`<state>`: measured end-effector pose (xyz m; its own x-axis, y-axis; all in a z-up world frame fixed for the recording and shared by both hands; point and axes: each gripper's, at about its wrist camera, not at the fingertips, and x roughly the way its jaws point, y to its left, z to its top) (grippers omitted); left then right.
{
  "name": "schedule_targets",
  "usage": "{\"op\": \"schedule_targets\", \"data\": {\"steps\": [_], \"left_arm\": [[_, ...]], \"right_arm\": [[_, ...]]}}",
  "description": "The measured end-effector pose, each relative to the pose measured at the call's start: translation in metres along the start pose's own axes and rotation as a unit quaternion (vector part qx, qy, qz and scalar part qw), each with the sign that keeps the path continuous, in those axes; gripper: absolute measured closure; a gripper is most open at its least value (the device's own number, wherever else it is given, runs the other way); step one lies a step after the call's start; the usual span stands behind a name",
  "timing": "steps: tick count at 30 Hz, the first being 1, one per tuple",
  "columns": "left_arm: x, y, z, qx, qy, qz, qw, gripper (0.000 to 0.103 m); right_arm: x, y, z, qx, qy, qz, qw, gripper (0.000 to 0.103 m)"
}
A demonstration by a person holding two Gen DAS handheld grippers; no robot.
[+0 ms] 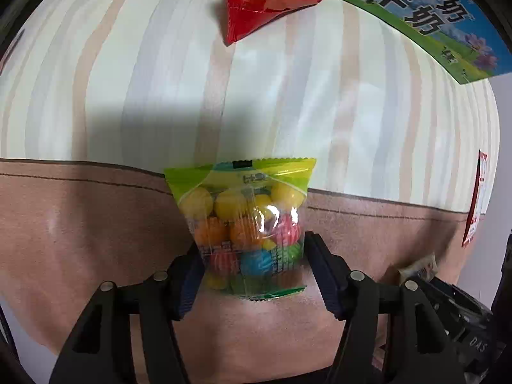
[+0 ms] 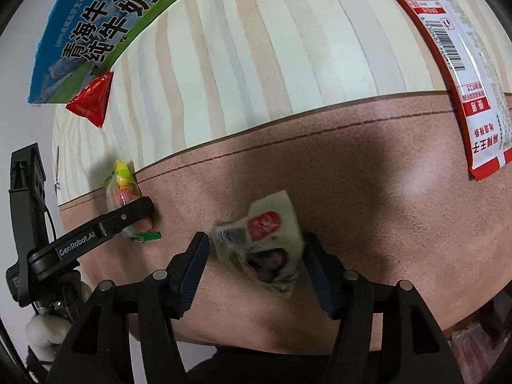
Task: Organize snacks
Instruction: 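Grasp the clear candy-ball bag with the left tool while the right tool grasps the white snack packet, then carry both packets into the cardboard box and open both tools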
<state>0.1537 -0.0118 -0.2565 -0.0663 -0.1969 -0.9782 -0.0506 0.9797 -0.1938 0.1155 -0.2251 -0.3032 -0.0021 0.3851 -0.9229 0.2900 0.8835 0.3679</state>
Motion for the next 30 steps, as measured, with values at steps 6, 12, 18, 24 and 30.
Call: {"op": "schedule_targets", "data": {"steps": [6,12,18,24,30], "left_arm": [[-0.001,-0.008,0.000,-0.007,-0.025,0.029,0.9992,0.050],[-0.018,-0.030,-0.033,0.013,-0.028,0.032,0.9990,0.055],[-0.054,-0.044,-0.046,0.029,-0.048,0.006,0.9984,0.055],[-0.135,-0.056,-0.021,0.047,-0.114,-0.032,0.9918,0.055],[-0.197,-0.070,0.040,0.072,-0.181,-0.020,0.9805,0.055]], "right_arm": [[0.010,0.016,0.002,-0.031,-0.002,-0.037,0.999,0.046],[0.008,0.030,-0.006,-0.053,-0.018,-0.042,0.998,0.047],[-0.037,0.022,-0.003,-0.059,-0.040,-0.005,0.997,0.047],[-0.108,0.040,0.023,-0.077,-0.096,0.036,0.992,0.047],[-0.185,0.075,0.078,-0.117,-0.160,0.058,0.979,0.047]]}}
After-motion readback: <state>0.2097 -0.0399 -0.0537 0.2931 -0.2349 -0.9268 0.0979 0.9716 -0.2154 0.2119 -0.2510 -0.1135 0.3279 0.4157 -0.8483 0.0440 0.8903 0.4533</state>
